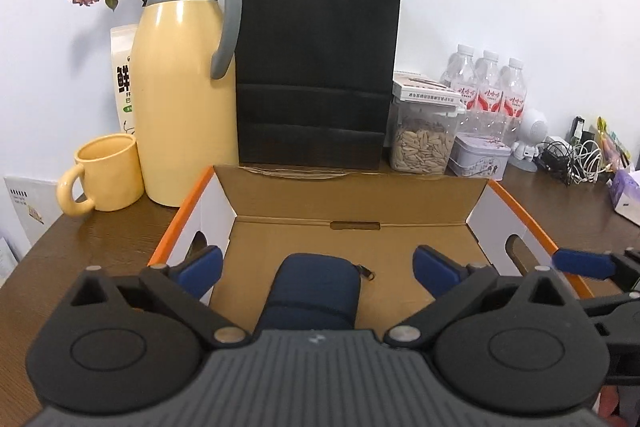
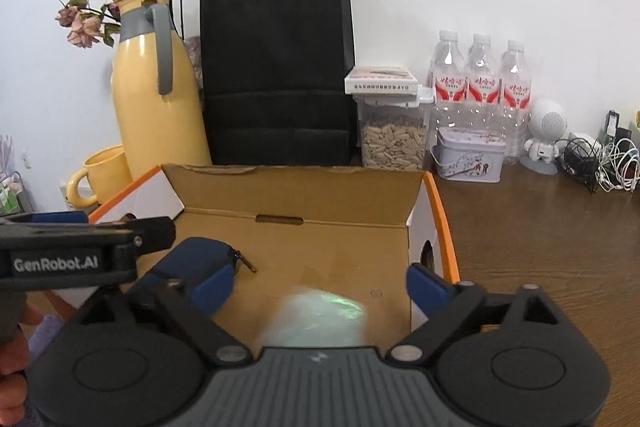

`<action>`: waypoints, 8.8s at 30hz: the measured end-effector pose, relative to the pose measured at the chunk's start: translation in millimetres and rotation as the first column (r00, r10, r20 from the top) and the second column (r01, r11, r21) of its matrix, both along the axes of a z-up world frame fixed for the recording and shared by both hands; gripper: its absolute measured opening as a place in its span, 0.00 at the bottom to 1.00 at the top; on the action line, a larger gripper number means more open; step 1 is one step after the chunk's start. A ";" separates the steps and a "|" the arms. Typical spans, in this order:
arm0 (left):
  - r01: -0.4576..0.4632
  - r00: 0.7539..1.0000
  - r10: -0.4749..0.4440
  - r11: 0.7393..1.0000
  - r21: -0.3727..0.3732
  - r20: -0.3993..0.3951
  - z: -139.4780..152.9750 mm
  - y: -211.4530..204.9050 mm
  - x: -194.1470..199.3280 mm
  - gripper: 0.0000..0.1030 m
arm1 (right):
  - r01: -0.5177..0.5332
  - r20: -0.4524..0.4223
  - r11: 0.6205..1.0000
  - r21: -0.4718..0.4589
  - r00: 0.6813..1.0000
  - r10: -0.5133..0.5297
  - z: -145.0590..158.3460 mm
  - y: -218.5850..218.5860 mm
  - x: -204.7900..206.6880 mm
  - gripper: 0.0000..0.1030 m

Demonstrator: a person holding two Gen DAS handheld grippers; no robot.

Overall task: Organize objects
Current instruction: 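Carry the navy case and sparkly bag into the cardboard box and open both tools, then withdraw both tools from the box back toward the table items, then grasp the white bottle cap with the left tool while the right tool grasps the black braided cable, then carry the white cap and black cable over the cardboard box with both tools, then open the left tool to drop the cap while the right tool drops the cable into the box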

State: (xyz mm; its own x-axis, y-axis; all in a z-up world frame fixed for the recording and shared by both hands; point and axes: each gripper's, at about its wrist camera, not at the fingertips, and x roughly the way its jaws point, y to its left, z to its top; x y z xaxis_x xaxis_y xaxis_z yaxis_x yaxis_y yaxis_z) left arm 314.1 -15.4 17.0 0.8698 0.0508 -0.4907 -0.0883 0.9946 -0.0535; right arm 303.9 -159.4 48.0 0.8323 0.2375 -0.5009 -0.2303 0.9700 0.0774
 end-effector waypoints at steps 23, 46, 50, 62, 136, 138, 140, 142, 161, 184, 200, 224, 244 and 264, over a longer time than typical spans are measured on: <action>0.028 0.990 -0.020 0.998 -0.050 0.142 42.0 4.1 -63.8 1.00 | 0.000 0.184 1.000 0.006 0.983 -0.001 42.0 -9.5 -58.5 1.00; -0.005 0.994 0.007 1.000 -0.020 0.106 37.1 26.3 -200.8 1.00 | -0.008 0.158 1.000 -0.014 0.987 0.010 33.4 -23.8 -189.9 1.00; -0.002 0.997 0.003 1.000 -0.016 0.074 23.5 30.1 -214.0 1.00 | -0.020 0.127 0.999 -0.029 0.992 0.023 20.4 -21.7 -203.8 1.00; 0.009 1.000 -0.009 0.999 -0.038 -0.003 -5.5 39.3 -237.7 1.00 | -0.023 0.049 0.998 -0.057 0.998 0.025 -11.7 -23.6 -232.6 1.00; 0.089 0.996 -0.089 0.996 -0.029 0.003 -38.1 66.4 -262.4 0.40 | -0.352 -0.074 0.835 -0.424 0.932 0.355 -38.1 64.8 -210.8 0.84; 0.090 0.996 -0.090 0.996 -0.026 0.006 -36.6 65.3 -262.0 0.40 | -0.348 -0.066 0.841 -0.414 0.933 0.354 -37.1 63.3 -211.9 0.84; 0.092 0.996 -0.092 0.995 -0.023 0.010 -35.0 63.9 -261.8 0.40 | -0.343 -0.054 0.850 -0.400 0.934 0.352 -35.3 61.6 -213.6 0.84; 0.094 0.996 -0.094 0.995 -0.019 0.012 -33.8 62.5 -261.8 0.40 | -0.339 -0.040 0.857 -0.387 0.935 0.352 -32.7 60.7 -214.9 0.83; 0.114 0.993 -0.114 0.993 0.001 0.039 -23.8 53.3 -271.8 0.40 | -0.419 -0.087 0.800 -0.428 0.901 0.426 -33.3 73.9 -230.6 0.95; 0.108 0.993 -0.108 0.994 -0.015 0.038 -26.1 56.7 -270.0 0.40 | -0.379 0.004 0.834 -0.401 0.910 0.416 -28.3 70.8 -234.6 0.82; 0.127 0.985 -0.122 0.991 -0.037 0.124 8.8 46.7 -216.0 0.40 | -0.284 0.173 0.944 -0.165 0.934 0.311 8.1 54.3 -207.8 0.81; 0.059 0.995 -0.051 0.993 -0.099 0.085 27.4 28.4 1.9 0.40 | -0.074 0.131 0.997 -0.008 0.989 0.075 19.6 25.9 5.5 0.82; -0.042 0.998 0.043 0.999 -0.010 0.041 11.5 25.6 10.8 1.00 | -0.025 0.045 0.998 -0.065 0.999 0.028 6.6 27.1 13.2 1.00; -0.033 0.989 0.037 0.999 -0.030 0.142 43.9 25.6 -33.0 1.00 | -0.025 0.162 0.997 -0.076 0.986 0.037 37.8 21.8 -23.9 1.00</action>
